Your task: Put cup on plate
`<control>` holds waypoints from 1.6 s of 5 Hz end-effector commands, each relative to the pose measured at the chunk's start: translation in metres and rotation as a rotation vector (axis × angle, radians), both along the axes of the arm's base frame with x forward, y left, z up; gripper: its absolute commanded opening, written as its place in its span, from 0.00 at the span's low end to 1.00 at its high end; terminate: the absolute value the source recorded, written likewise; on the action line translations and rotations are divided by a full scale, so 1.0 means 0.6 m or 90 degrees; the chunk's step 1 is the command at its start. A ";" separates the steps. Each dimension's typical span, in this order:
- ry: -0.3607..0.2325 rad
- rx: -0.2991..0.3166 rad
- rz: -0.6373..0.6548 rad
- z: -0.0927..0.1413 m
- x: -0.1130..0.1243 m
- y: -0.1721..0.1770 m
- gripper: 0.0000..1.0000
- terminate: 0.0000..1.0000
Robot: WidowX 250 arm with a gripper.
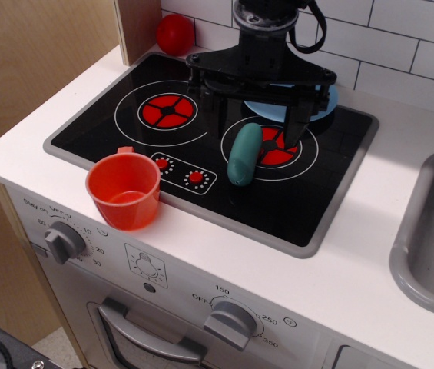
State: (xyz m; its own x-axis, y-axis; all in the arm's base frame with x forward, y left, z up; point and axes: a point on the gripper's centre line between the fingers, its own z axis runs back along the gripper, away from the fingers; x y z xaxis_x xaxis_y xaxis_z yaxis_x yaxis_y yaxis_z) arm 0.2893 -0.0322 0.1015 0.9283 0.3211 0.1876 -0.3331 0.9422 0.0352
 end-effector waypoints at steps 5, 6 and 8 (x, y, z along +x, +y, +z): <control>0.010 -0.003 0.044 0.033 -0.003 0.152 1.00 0.00; 0.031 -0.006 0.032 0.015 -0.010 0.170 1.00 0.00; 0.011 -0.039 0.073 -0.013 -0.021 0.186 1.00 0.00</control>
